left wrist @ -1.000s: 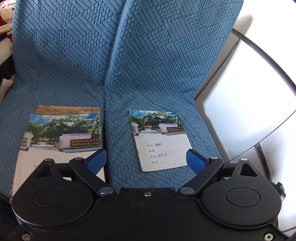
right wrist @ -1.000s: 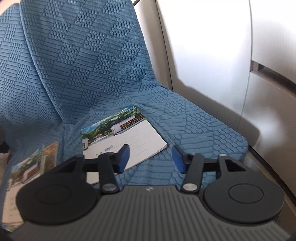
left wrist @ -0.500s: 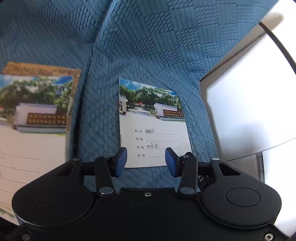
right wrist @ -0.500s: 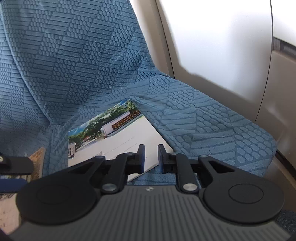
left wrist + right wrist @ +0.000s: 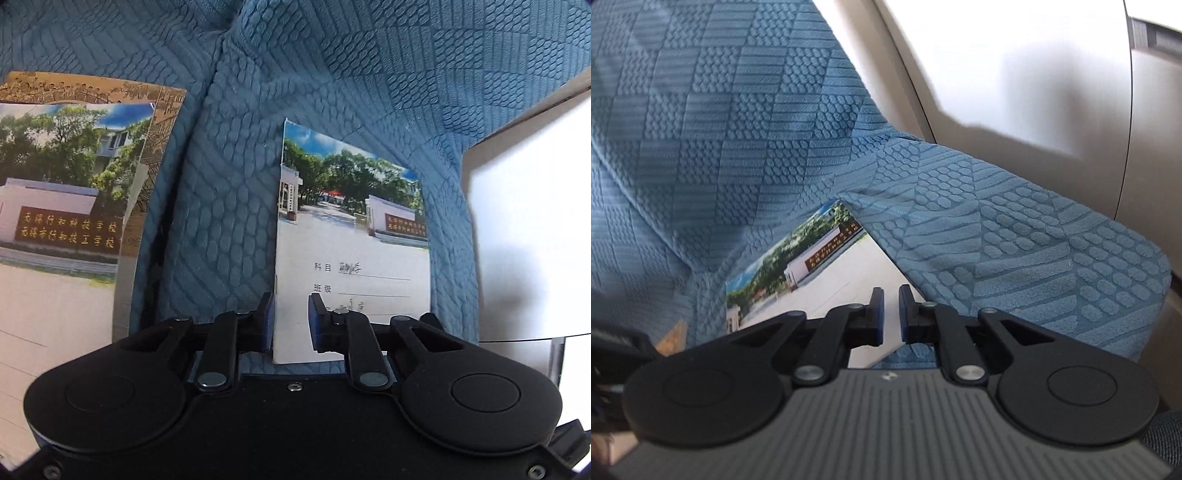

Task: Organize objects
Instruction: 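Lower both open tools onto the edge of the lone postcard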

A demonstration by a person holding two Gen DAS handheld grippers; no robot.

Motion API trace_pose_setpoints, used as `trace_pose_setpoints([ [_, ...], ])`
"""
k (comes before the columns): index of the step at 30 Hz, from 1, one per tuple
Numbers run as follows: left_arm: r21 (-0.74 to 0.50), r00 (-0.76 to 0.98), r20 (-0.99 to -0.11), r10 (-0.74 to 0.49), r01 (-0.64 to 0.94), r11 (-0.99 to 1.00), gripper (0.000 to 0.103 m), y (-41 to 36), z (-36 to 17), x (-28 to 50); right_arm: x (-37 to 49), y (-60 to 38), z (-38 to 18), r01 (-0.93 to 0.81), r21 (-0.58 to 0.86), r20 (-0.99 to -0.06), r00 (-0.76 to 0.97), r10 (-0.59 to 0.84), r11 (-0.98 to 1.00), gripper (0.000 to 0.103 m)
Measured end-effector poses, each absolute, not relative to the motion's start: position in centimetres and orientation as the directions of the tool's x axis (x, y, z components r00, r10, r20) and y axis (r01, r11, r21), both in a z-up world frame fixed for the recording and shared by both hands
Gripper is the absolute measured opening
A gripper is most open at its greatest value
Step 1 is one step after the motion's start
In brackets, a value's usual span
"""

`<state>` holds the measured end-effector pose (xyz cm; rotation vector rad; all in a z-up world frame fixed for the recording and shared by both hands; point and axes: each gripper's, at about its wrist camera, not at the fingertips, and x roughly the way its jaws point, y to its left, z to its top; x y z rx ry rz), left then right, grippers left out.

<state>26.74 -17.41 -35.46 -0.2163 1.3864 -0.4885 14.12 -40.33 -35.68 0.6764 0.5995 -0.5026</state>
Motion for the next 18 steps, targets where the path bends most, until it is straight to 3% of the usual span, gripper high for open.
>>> trace_pose_setpoints([
  [7, -0.414, 0.12, -0.889, -0.443, 0.204, 0.887, 0.019, -17.8, -35.8, 26.3, 14.1, -41.0, -35.9, 0.594, 0.474, -0.643, 0.737, -0.205, 0.649, 0.008],
  [12, -0.501, 0.096, -0.851, -0.516, 0.145, 0.853, 0.019, -16.7, -35.8, 26.9, 13.9, -41.3, -36.2, 0.595, 0.503, -0.636, 0.746, -0.197, 0.626, 0.008],
  [18, -0.742, 0.046, -0.663, -0.747, 0.092, 0.664, 0.017, -15.2, -35.2, 27.8, 12.9, -42.4, -37.0, 0.59, 0.605, -0.609, 0.775, -0.166, 0.534, 0.009],
])
